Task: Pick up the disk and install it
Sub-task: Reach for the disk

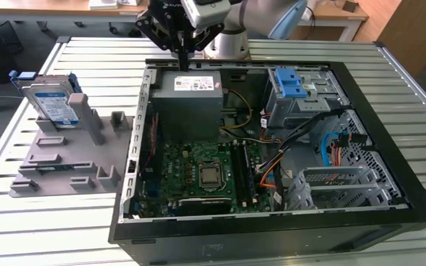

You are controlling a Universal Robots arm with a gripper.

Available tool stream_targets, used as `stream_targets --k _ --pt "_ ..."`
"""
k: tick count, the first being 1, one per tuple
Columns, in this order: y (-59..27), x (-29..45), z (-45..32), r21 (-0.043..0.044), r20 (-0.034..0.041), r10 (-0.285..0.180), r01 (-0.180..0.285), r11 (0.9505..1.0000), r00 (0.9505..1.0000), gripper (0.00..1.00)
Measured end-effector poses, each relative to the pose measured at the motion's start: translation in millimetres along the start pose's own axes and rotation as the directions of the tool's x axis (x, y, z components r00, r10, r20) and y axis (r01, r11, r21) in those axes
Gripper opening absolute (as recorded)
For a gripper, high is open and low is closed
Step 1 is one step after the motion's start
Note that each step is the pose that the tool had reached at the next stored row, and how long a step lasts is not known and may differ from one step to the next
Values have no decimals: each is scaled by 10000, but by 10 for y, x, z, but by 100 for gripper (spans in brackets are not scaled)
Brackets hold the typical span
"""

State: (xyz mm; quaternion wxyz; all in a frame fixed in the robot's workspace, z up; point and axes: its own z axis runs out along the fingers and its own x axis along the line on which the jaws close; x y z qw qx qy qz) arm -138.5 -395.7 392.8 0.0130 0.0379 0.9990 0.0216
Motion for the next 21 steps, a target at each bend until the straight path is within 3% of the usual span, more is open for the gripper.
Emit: stream_targets --k 21 --pt "5 224 6 0 -19 0 0 10000 10000 11"
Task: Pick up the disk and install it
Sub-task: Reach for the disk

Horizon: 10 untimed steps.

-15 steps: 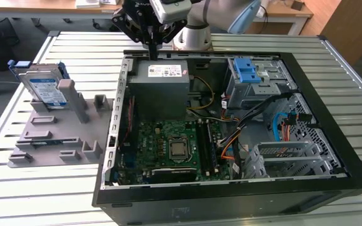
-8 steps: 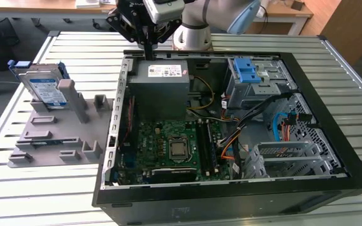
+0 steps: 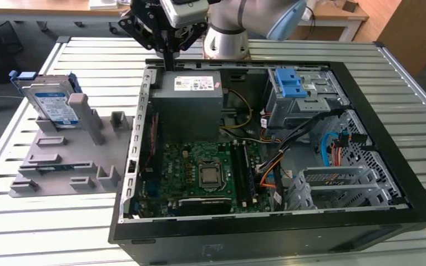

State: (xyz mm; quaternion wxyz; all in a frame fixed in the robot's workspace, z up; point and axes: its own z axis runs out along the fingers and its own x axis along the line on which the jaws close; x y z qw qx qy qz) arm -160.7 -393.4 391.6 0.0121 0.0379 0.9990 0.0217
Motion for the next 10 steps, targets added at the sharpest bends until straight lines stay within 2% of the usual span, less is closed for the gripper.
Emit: stream_targets --k 10 --pt "4 124 1 1 -6 0 0 10000 10000 11"
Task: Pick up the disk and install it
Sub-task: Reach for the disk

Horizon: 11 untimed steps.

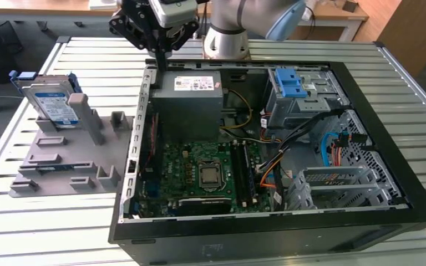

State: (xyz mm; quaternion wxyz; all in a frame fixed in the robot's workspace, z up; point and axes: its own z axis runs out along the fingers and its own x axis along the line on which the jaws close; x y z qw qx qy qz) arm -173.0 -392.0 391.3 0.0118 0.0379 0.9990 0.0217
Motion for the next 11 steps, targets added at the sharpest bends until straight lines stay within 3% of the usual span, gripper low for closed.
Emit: stream_targets --k 11 --pt "31 115 4 2 -12 1 -1 10000 10000 11"
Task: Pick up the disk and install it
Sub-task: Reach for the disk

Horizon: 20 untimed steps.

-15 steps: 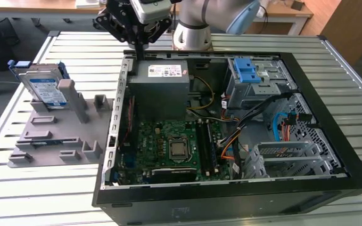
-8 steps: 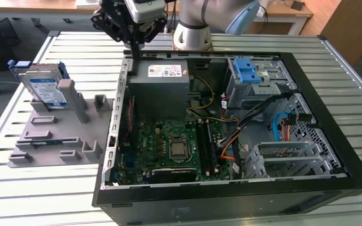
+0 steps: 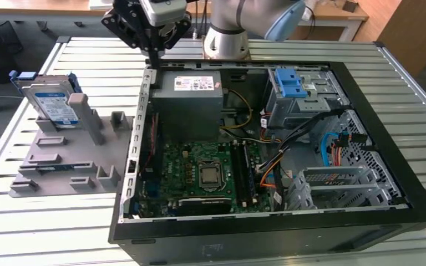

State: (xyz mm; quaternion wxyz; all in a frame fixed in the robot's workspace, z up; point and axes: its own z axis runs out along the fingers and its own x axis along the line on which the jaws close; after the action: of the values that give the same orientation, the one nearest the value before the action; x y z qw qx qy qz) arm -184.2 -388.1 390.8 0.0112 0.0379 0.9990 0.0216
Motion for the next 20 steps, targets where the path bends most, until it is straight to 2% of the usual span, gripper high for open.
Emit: stream_targets --k 20 --pt "63 228 15 0 -20 1 -1 10000 10000 11"
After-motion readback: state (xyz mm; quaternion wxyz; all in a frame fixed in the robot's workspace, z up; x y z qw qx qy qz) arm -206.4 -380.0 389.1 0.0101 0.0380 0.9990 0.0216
